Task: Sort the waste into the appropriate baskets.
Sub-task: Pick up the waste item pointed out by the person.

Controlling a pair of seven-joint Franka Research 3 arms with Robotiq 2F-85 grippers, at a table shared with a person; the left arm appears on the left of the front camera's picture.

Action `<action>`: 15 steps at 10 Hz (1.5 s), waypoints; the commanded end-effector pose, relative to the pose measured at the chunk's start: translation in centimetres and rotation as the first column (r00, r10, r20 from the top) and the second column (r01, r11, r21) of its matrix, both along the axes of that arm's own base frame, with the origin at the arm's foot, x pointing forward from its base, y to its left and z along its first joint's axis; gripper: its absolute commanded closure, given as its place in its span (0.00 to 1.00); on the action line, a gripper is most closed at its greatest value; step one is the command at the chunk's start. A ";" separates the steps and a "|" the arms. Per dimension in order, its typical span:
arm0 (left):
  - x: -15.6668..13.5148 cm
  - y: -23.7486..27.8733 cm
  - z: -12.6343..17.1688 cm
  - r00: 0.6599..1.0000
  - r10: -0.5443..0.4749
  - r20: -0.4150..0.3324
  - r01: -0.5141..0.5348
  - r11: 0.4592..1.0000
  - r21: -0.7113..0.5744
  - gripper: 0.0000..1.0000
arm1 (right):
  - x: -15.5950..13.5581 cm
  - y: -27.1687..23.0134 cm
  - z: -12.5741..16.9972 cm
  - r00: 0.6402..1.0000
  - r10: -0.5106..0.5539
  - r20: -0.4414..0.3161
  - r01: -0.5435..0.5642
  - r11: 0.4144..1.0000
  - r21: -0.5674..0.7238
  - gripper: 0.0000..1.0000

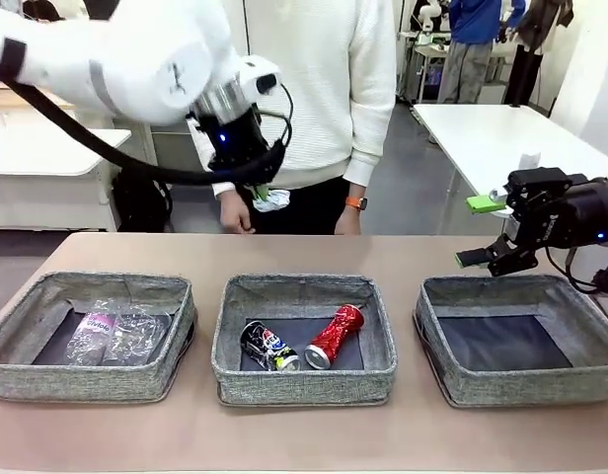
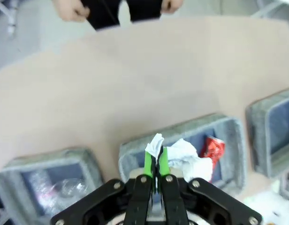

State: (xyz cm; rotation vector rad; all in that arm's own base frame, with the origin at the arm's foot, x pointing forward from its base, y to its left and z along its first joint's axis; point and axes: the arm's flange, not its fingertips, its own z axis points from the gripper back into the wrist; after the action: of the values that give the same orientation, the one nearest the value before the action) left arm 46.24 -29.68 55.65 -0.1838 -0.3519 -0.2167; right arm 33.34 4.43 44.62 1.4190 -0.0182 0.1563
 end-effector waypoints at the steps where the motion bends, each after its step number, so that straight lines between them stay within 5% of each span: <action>1: -0.4 0.3 3.4 0.980 0.194 -0.050 -0.195 0.980 -0.026 1.00 | -0.1 0.0 0.2 1.000 0.000 0.009 -0.001 1.000 0.012 0.00; 3: -2.8 -0.1 5.5 0.997 0.050 -0.057 -0.053 0.997 -0.060 1.00 | -0.1 0.0 0.2 1.000 0.000 0.009 -0.001 1.000 0.012 0.00; 6: -1.5 0.9 4.5 0.993 0.115 -0.035 -0.116 0.993 -0.015 1.00 | -0.1 0.0 0.2 1.000 0.000 0.009 -0.001 1.000 0.012 0.00; 8: -2.5 -1.4 6.5 0.988 0.156 -0.009 -0.156 0.987 0.044 0.96 | 0.0 0.0 0.0 1.000 0.000 0.000 0.000 1.000 0.000 0.00; 11: -4.2 -5.4 14.8 0.989 0.135 -0.063 -0.132 0.990 0.049 0.96 | -1.8 -4.7 2.1 1.000 -0.013 0.016 0.013 0.999 -0.030 0.00; 15: -4.7 -10.1 20.7 0.997 0.073 0.028 -0.075 0.993 0.086 0.96 | -6.3 -12.8 2.0 0.968 -0.248 0.047 0.247 0.969 0.026 0.00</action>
State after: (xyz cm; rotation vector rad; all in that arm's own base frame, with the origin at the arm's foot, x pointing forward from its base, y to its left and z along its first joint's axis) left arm 40.25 -37.74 75.36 -0.1061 -0.3607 -0.1725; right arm 28.14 -8.92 47.09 1.3750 -0.2062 0.0025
